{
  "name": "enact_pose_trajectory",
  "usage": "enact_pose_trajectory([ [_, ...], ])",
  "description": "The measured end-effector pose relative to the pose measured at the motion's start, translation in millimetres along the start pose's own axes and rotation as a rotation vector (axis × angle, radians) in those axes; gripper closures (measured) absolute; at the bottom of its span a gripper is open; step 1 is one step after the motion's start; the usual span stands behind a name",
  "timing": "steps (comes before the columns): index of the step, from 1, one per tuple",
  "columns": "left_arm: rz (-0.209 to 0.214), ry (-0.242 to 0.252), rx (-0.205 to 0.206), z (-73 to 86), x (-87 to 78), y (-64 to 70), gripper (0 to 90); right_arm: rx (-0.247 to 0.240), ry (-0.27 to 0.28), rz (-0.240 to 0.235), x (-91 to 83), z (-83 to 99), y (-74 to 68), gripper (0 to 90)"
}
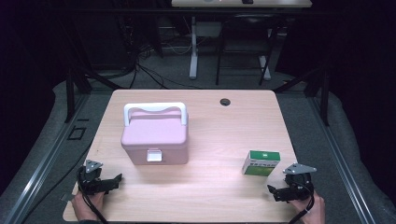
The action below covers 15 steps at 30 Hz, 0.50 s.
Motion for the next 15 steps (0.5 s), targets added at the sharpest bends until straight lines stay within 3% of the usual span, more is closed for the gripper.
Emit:
enact_pose_trajectory([
  [15, 0.000, 0.000, -0.001, 0.0, 0.0, 0.0, 0.1, -0.111, -0.091, -0.052, -23.5, -16.4, -7.4, 0.0],
])
Point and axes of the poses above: each handheld gripper's, and its own axes: x roughly forward along the jaws, z roughly out of its underside, y roughly to its right, the point moved 10 cm from there along x, roughly forward along the jaws, and after that the axes turned 8 degrees about x, right-handed, at the moved point
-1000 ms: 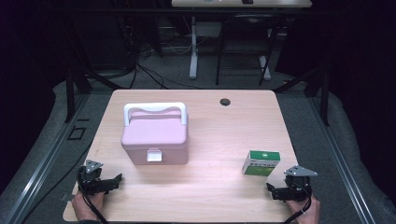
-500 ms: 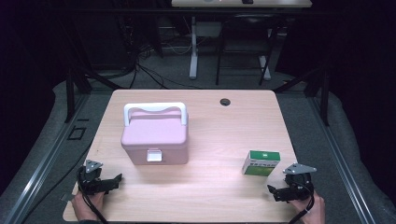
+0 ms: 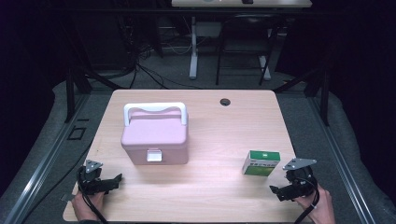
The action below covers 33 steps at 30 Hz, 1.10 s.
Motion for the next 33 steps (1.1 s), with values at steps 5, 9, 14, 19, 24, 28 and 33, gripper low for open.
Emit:
enact_pose_trajectory([
  [5, 0.000, 0.000, 0.000, 0.0, 0.0, 0.0, 0.1, -0.017, -0.026, -0.008, -5.9, -2.7, -1.7, 0.0],
  [9, 0.000, 0.000, 0.000, 0.0, 0.0, 0.0, 0.1, -0.046, -0.051, -0.014, -11.2, -6.2, -3.5, 0.0],
  [14, 0.000, 0.000, 0.000, 0.0, 0.0, 0.0, 0.1, -0.077, -0.071, -0.012, -19.1, -13.3, -4.5, 0.0],
  [19, 0.000, 0.000, 0.000, 0.0, 0.0, 0.0, 0.1, -0.107, -0.086, -0.006, -28.2, -22.4, -4.1, 0.0],
  [24, 0.000, 0.000, 0.000, 0.0, 0.0, 0.0, 0.1, -0.137, -0.115, -0.003, -32.3, -28.8, -4.0, 0.0],
  [28, 0.000, 0.000, 0.000, 0.0, 0.0, 0.0, 0.1, -0.161, -0.133, -0.005, -35.9, -35.1, -3.4, 0.0],
  [33, 0.000, 0.000, 0.000, 0.0, 0.0, 0.0, 0.1, -0.182, -0.153, -0.016, -39.6, -42.3, -3.0, 0.0],
])
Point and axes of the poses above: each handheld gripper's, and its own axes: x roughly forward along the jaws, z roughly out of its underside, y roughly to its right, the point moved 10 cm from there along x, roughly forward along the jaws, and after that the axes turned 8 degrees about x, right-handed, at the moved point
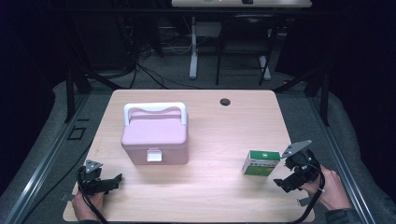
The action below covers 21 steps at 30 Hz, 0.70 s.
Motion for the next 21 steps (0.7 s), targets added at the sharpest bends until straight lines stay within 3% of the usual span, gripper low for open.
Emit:
enact_pose_trajectory([
  [11, 0.000, 0.000, 0.000, 0.0, 0.0, 0.0, 0.1, -0.084, -0.063, -0.026, -11.8, -19.5, -0.9, 0.0],
  [21, 0.000, 0.000, 0.000, 0.0, 0.0, 0.0, 0.1, -0.156, -0.115, -0.048, -12.2, -40.3, -6.6, 0.0],
])
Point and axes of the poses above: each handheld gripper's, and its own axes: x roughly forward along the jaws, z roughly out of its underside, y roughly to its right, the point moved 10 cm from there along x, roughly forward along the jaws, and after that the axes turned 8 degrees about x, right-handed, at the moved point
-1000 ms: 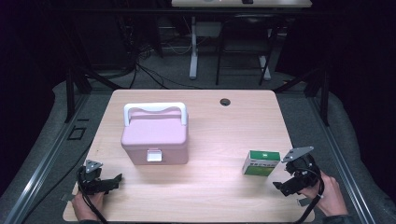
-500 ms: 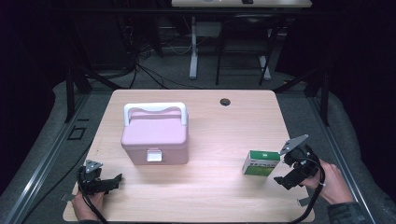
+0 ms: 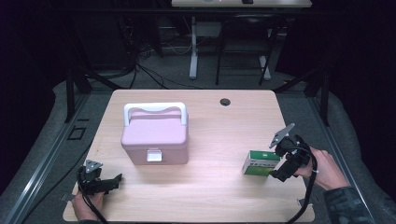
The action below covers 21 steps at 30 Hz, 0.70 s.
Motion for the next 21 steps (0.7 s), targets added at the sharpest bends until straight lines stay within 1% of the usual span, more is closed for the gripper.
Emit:
enact_pose_trajectory([
  [2, 0.000, 0.000, 0.000, 0.0, 0.0, 0.0, 0.1, -0.015, -0.020, -0.003, 0.6, -4.0, -1.3, 0.0],
  [4, 0.000, 0.000, 0.000, 0.0, 0.0, 0.0, 0.1, -0.021, -0.024, -0.004, 1.0, -6.2, -2.2, 0.0],
  [6, 0.000, 0.000, 0.000, 0.0, 0.0, 0.0, 0.1, -0.043, -0.049, -0.014, 2.7, -11.7, -5.4, 0.0],
  [8, 0.001, -0.001, 0.002, 0.1, -0.1, 0.0, 0.1, -0.062, -0.058, -0.017, 4.1, -15.6, -6.7, 0.0],
  [9, 0.001, -0.001, 0.002, 0.1, -0.1, 0.0, 0.1, -0.062, -0.058, -0.017, 4.1, -15.6, -6.7, 0.0],
  [11, 0.001, -0.001, 0.002, 0.1, -0.1, 0.1, 0.1, -0.075, -0.083, -0.023, 7.0, -19.5, -8.0, 0.0],
  [12, 0.001, -0.001, 0.002, 0.1, -0.1, 0.1, 0.1, -0.075, -0.083, -0.023, 7.0, -19.5, -8.0, 0.0],
  [13, 0.002, -0.001, 0.002, 0.1, -0.1, 0.1, 0.1, -0.087, -0.101, -0.025, 8.2, -22.5, -8.0, 0.0],
  [17, 0.002, 0.000, 0.002, 0.0, 0.0, 0.2, 0.1, -0.098, -0.120, -0.032, 11.1, -25.2, -7.9, 0.0],
  [18, 0.002, 0.000, 0.002, 0.0, 0.0, 0.1, 0.1, -0.106, -0.135, -0.042, 12.5, -25.5, -8.5, 0.0],
  [19, 0.002, 0.000, 0.003, 0.0, 0.0, 0.1, 0.1, -0.121, -0.149, -0.039, 14.2, -26.6, -8.5, 0.5],
  [21, 0.002, 0.000, 0.002, 0.0, 0.0, 0.2, 0.1, -0.129, -0.156, -0.045, 15.0, -27.2, -9.2, 2.0],
])
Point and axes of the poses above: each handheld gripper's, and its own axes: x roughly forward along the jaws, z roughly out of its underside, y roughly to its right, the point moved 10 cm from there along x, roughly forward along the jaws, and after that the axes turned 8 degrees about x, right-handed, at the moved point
